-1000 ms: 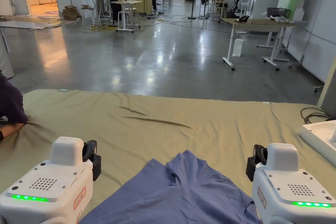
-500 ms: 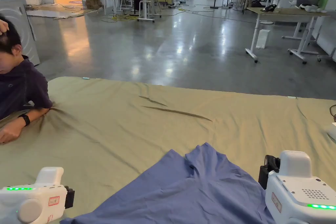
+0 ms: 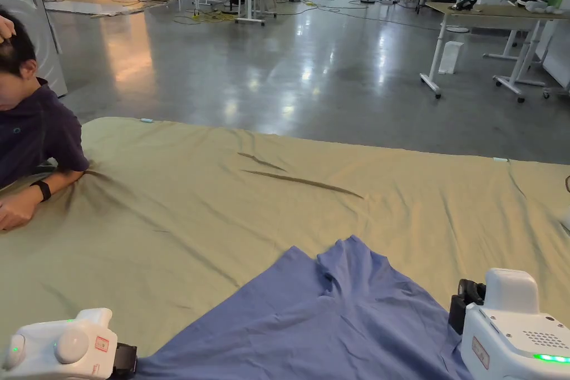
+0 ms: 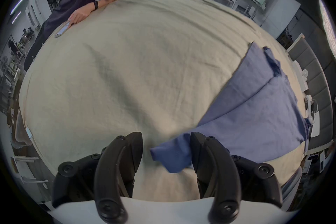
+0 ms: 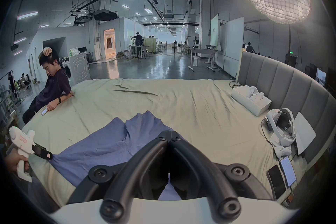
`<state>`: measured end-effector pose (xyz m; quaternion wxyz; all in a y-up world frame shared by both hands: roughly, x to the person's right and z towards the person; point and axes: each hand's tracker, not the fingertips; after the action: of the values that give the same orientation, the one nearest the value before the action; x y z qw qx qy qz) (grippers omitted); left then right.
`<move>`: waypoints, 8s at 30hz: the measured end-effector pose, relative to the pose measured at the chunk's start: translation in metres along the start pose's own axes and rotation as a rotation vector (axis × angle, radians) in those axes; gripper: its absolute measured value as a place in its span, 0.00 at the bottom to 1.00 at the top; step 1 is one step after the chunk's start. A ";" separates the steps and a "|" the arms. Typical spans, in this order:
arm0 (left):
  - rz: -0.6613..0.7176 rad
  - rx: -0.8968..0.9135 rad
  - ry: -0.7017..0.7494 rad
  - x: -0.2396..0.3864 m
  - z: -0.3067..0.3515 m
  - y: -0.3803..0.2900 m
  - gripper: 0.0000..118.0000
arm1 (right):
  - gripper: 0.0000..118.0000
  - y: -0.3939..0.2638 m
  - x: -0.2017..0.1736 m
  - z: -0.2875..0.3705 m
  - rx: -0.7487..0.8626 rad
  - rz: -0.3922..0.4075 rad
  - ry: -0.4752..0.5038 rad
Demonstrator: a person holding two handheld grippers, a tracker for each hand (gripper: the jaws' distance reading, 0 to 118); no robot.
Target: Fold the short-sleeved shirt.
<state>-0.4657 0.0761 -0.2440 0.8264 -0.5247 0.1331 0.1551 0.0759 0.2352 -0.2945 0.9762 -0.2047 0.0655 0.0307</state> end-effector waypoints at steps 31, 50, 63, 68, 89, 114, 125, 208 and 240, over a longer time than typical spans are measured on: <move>-0.087 0.314 -0.084 0.030 0.070 -0.020 0.04 | 0.40 0.014 0.046 -0.234 -0.540 0.081 0.121; -0.050 0.261 -0.036 0.032 0.057 -0.022 0.04 | 0.53 -0.020 -0.010 -0.380 -0.737 0.308 0.170; -0.057 0.264 -0.029 0.038 0.052 -0.019 0.04 | 0.00 -0.009 0.006 -0.336 -0.603 0.129 0.183; -0.058 0.292 -0.044 0.042 0.060 -0.016 0.04 | 0.00 0.024 0.021 -0.281 -0.424 0.020 0.183; -0.185 0.735 -0.185 0.126 0.230 0.127 0.04 | 0.00 0.248 0.115 -0.007 0.175 0.013 0.015; -0.222 0.825 -0.148 0.198 0.340 0.318 0.04 | 0.00 0.375 0.123 -0.027 0.284 -0.016 -0.126; -0.236 0.847 -0.120 0.223 0.331 0.392 0.04 | 0.00 0.437 0.119 -0.079 0.347 0.015 -0.155; -0.167 0.872 -0.224 0.132 0.207 -0.043 0.33 | 0.37 0.008 0.026 0.092 0.231 -0.075 -0.098; -0.220 0.519 -0.178 0.132 0.120 0.020 0.00 | 0.00 0.002 0.012 0.022 0.103 0.013 -0.043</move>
<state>-0.3459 0.2087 -0.2614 0.9532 -0.2916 0.0374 0.0707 0.0899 0.2459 -0.2773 0.9864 -0.1531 0.0474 0.0379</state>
